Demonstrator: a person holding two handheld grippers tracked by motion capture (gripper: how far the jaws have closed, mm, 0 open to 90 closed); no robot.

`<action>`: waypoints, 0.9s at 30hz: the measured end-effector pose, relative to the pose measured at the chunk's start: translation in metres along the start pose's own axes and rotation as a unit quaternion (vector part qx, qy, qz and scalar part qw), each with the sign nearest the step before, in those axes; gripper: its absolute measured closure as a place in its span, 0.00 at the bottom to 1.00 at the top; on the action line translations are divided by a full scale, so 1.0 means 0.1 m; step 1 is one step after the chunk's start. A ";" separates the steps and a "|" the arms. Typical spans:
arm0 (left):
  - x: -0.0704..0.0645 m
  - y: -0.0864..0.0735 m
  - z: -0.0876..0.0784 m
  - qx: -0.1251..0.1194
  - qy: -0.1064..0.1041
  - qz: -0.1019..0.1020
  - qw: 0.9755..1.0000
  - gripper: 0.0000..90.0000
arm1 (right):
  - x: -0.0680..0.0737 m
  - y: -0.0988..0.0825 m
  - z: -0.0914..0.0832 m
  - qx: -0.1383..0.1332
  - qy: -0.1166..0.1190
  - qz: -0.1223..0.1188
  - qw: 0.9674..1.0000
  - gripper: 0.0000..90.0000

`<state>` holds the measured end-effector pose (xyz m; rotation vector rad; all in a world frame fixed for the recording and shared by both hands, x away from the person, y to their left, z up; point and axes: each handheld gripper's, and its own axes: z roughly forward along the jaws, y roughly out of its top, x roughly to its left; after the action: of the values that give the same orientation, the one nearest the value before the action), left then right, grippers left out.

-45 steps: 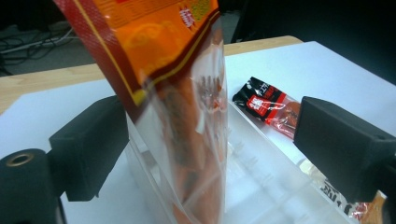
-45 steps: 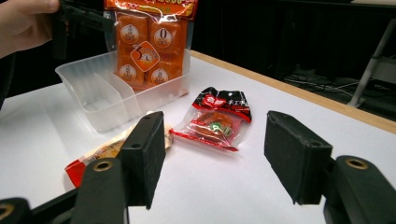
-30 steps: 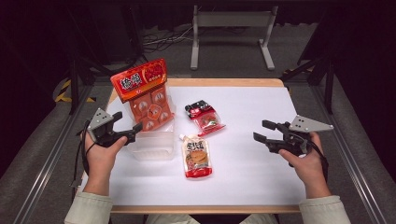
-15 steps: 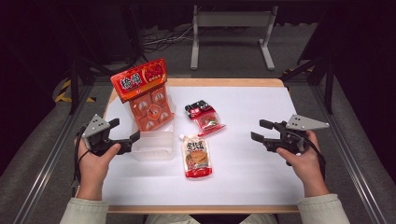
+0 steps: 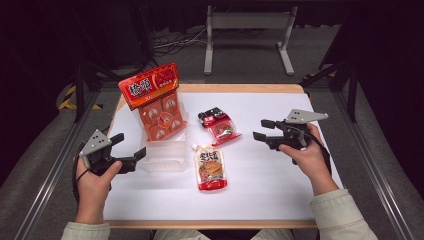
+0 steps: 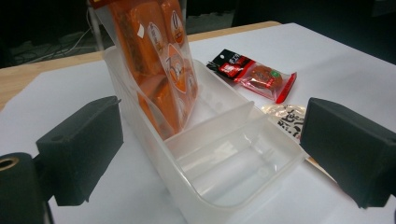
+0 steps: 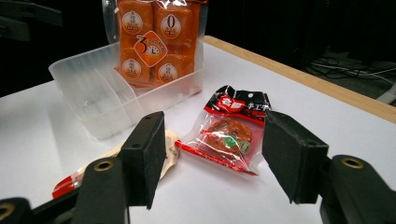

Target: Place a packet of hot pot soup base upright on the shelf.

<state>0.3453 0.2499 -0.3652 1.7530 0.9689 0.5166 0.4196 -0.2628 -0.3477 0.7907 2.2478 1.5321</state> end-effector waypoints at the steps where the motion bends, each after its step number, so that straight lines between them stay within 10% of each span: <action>1: -0.01 -0.02 -0.01 0.001 -0.001 0.000 1.000 0.07 | -0.02 0.02 0.05 0.003 0.003 0.000 1.000 0.44; 5: 0.01 -0.08 -0.04 -0.013 -0.033 -0.019 0.999 0.06 | -0.09 0.06 0.23 0.009 0.006 0.005 1.000 0.43; 27: -0.04 -0.18 -0.07 -0.005 -0.042 0.006 0.999 0.05 | -0.43 0.17 0.96 0.044 -0.019 0.045 0.998 0.42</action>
<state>0.3314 0.2535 -0.3782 1.7588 0.8954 0.4521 0.5100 -0.2118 -0.3709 0.9492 2.2948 1.4517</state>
